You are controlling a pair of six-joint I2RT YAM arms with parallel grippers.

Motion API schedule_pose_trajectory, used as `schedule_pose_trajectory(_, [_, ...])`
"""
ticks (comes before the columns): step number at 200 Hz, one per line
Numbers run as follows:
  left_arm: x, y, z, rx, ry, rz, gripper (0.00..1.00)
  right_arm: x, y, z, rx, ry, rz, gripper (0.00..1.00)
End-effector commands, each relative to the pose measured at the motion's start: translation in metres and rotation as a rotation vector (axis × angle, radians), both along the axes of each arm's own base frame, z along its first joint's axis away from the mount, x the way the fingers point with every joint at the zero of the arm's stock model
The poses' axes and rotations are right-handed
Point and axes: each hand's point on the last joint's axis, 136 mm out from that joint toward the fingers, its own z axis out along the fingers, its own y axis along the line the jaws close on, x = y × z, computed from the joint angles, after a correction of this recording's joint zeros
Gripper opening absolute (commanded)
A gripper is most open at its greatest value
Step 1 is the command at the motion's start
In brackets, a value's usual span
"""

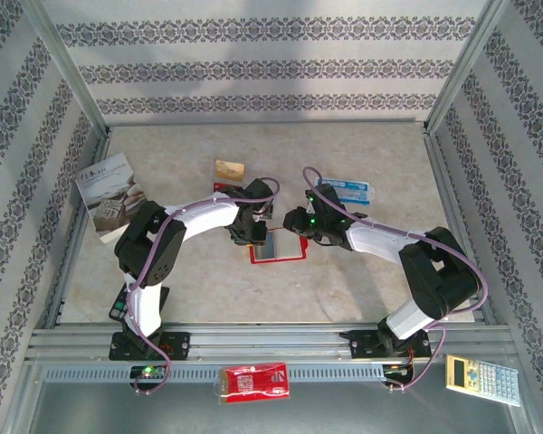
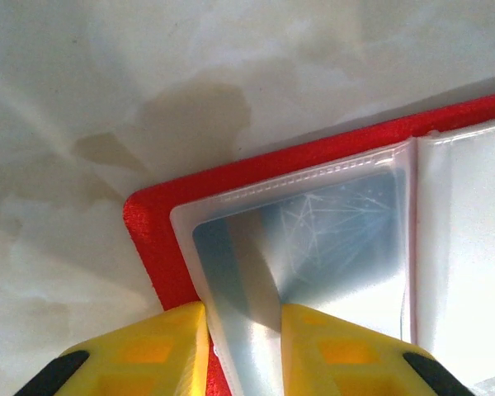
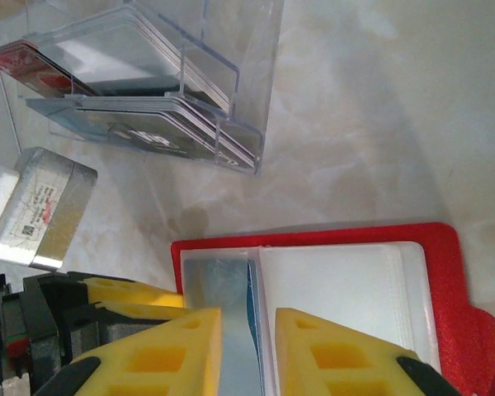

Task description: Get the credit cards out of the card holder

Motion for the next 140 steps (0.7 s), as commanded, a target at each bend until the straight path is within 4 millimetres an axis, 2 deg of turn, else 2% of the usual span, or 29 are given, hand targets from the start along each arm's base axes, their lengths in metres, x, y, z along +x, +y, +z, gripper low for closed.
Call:
schedule_pose_trajectory(1, [-0.021, 0.011, -0.028, 0.091, 0.076, -0.038, 0.25, -0.007, 0.007, -0.007, 0.017, 0.013, 0.051, 0.23])
schedule_pose_trajectory(70, [-0.022, 0.013, -0.034, 0.095, 0.078, -0.039, 0.24, -0.025, 0.035, -0.022, 0.020, 0.076, 0.143, 0.13])
schedule_pose_trajectory(110, [-0.025, 0.007, -0.037, 0.042, 0.098, -0.033, 0.24, -0.026, 0.033, -0.038, -0.012, 0.119, 0.108, 0.10])
schedule_pose_trajectory(140, [-0.026, 0.006, -0.038, 0.020, 0.106, -0.021, 0.23, -0.022, 0.036, -0.039, -0.010, 0.120, 0.108, 0.09])
